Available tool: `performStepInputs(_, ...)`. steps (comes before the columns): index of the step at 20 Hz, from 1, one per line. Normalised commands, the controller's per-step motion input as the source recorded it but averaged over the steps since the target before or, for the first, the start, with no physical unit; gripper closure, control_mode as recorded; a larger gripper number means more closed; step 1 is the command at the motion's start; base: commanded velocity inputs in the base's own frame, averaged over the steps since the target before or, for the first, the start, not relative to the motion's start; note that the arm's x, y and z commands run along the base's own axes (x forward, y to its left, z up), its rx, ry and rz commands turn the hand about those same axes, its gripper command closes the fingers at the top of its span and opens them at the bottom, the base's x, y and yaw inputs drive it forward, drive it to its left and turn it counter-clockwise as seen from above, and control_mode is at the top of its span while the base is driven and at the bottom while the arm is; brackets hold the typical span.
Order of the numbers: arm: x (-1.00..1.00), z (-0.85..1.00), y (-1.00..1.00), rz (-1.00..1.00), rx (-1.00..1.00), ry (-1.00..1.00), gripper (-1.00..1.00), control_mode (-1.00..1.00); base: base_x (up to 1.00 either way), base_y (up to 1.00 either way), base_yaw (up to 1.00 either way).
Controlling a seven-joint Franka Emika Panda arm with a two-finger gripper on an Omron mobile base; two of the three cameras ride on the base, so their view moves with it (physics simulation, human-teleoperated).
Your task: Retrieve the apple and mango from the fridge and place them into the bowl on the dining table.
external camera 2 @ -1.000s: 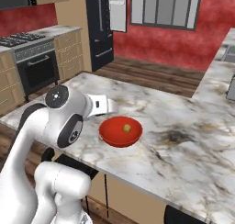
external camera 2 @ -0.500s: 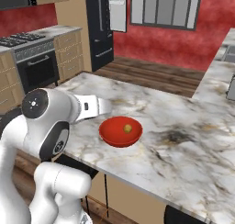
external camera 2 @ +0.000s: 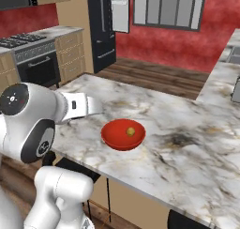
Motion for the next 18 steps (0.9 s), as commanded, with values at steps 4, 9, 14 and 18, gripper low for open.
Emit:
performStepInputs(4,0.01,-0.01,0.42,0.01,0.1,0.0,-1.0,-1.0,0.0,0.0,0.0)
performStepInputs(9,0.03,-0.2,0.07,0.03,0.12,0.02,-1.0,-1.0,0.0,0.0,0.0)
performStepInputs(14,0.16,-0.36,0.0,0.15,0.0,0.1,-1.0,-1.0,0.0,0.0,0.0)
performStepInputs(18,0.04,-0.08,0.0,0.04,0.0,0.01,-1.0,1.0,0.07,0.0,0.07)
